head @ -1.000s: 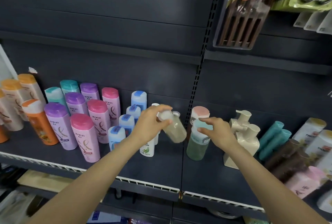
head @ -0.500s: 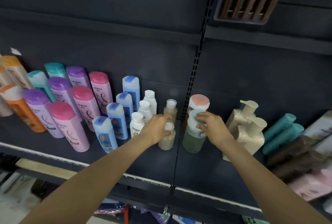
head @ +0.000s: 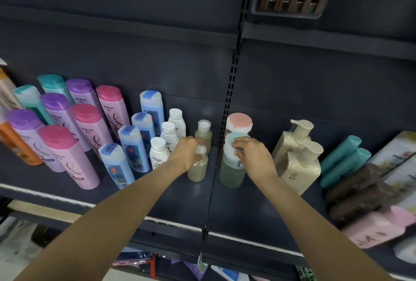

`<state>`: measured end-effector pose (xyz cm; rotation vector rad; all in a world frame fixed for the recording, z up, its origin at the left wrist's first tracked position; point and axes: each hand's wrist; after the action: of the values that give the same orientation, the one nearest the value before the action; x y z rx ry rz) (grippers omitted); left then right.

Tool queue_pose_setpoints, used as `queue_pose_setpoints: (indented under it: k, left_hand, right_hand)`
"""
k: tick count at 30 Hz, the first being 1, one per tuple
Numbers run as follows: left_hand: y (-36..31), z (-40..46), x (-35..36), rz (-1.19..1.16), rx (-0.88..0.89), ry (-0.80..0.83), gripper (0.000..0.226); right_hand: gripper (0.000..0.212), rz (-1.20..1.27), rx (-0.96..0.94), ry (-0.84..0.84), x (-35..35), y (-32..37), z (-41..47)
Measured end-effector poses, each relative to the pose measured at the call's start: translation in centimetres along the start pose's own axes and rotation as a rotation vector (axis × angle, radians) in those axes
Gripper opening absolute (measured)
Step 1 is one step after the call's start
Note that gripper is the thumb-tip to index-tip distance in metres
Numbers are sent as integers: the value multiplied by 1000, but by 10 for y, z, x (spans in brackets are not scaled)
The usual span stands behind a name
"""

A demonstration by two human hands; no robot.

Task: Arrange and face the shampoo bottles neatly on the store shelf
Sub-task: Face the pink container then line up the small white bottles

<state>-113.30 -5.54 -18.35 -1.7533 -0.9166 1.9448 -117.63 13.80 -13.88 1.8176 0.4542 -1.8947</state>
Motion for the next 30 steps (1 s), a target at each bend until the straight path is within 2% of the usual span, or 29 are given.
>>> queue_pose_setpoints:
  k: [11, 15, 19, 24, 27, 30]
  left_hand:
    - [-14, -31, -13, -17, -28, -1, 46]
    - [-14, -69, -39, 75, 13, -94, 26]
    - [2, -100, -80, 184, 45, -159, 27]
    - [54, -109, -132, 85, 88, -306, 24]
    - [90, -99, -154, 55, 127, -188, 33]
    - [109, -84, -171, 45, 122, -6, 53]
  right_hand:
    - [33, -40, 8, 5, 1, 7, -1]
    - [32, 39, -16, -50, 1, 33, -7]
    - [28, 208, -74, -20, -2, 77, -7]
    - [32, 285, -99, 46, 4, 128, 8]
    - [41, 245, -85, 70, 15, 151, 22]
    - [53, 255, -15, 113, 26, 169, 33]
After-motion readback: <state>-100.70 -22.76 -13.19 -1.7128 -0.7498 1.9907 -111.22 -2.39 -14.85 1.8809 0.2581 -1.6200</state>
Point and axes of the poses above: each hand's wrist, its own z-axis towards the middle knuckle, its own x-axis out of the palm, y = z × x, and after that the axes turned 15 degrees about -z, right-handed
